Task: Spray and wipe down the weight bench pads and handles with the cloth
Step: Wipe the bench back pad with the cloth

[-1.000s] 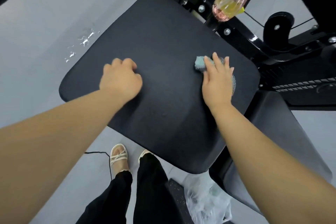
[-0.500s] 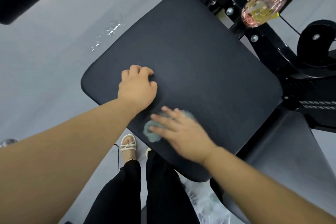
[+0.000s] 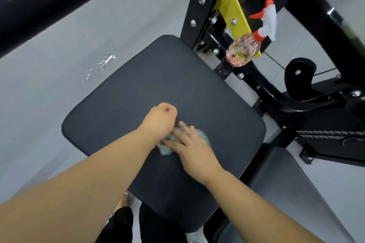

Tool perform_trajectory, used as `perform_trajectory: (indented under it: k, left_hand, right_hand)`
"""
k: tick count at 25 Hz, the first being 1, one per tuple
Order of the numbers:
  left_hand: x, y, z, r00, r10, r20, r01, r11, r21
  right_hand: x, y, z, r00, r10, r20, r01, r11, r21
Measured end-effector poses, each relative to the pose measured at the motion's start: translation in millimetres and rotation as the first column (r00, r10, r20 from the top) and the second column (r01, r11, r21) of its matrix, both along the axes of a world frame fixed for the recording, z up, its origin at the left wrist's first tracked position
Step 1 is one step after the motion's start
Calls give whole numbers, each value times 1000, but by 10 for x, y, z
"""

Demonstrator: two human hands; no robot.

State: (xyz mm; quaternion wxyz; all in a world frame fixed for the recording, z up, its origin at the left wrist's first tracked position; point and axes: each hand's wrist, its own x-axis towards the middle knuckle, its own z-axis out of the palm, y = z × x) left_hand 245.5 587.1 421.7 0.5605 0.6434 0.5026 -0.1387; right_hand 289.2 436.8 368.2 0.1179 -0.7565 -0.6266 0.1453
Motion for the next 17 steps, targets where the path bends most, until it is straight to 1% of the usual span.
perform_trajectory:
  k: [1, 2, 3, 4, 5, 6, 7, 8, 9, 10, 11, 12, 13, 14, 15, 16, 17]
  left_hand:
    - [67, -3, 33, 999, 51, 12, -50, 996, -71]
    - [147, -13, 89, 996, 83, 24, -80, 988, -129]
    - [246, -26, 153, 989, 138, 60, -122, 969, -215]
    - [364, -42, 216, 968, 226, 111, -177, 923, -341]
    - [506, -62, 289, 935, 324, 146, -219, 850, -479]
    - [660, -89, 361, 901, 402, 165, -237, 773, -588]
    - [822, -114, 403, 867, 465, 180, -251, 718, -650]
    - [952, -123, 414, 833, 524, 179, -288, 687, -667]
    - [1068, -116, 398, 794, 584, 170, -355, 671, -651]
    - [1157, -90, 365, 759, 632, 154, -431, 666, -609]
    - [1187, -48, 304, 751, 641, 156, -481, 694, -535]
    - [1198, -2, 256, 777, 602, 183, -483, 757, -441]
    - [1188, 37, 214, 813, 546, 203, -458, 814, -358]
    - [1180, 69, 197, 834, 511, 210, -441, 844, -304]
    - [1173, 90, 176, 840, 503, 203, -440, 851, -286]
    - [1154, 100, 166, 838, 514, 183, -450, 841, -300]
    - [1150, 107, 152, 831, 533, 161, -466, 823, -326]
  right_hand:
    - [192, -33, 85, 978, -187, -96, 190, 981, 30]
    - [404, -33, 199, 890, -403, -212, 421, 906, 44]
    - [615, 5, 365, 753, -572, -325, 607, 795, 8]
    - [800, 73, 524, 617, -672, -409, 719, 693, -53]
    - [942, 150, 684, 533, -713, -455, 763, 638, -106]
    - [1042, 231, 814, 501, -705, -501, 761, 635, -133]
    - [1111, 312, 928, 496, -667, -556, 729, 668, -151]
    - [1144, 380, 1018, 487, -619, -616, 682, 710, -175]
    - [1196, 414, 1068, 456, -582, -673, 637, 742, -209]
    - [1306, 427, 1059, 410, -567, -714, 621, 747, -237]
    - [1428, 438, 1029, 350, -582, -734, 663, 707, -245]
    - [1608, 451, 974, 285, -622, -729, 752, 616, -232]
    - [1784, 470, 938, 203, -665, -719, 840, 495, -220]
    - [1968, 485, 864, 128, -708, -695, 901, 376, -217]
    - [2112, 505, 803, 77, -743, -665, 926, 301, -228]
    - [2234, 533, 723, 67, -769, -636, 928, 283, -244]
    - [2350, 585, 637, 100, -769, -631, 917, 318, -242]
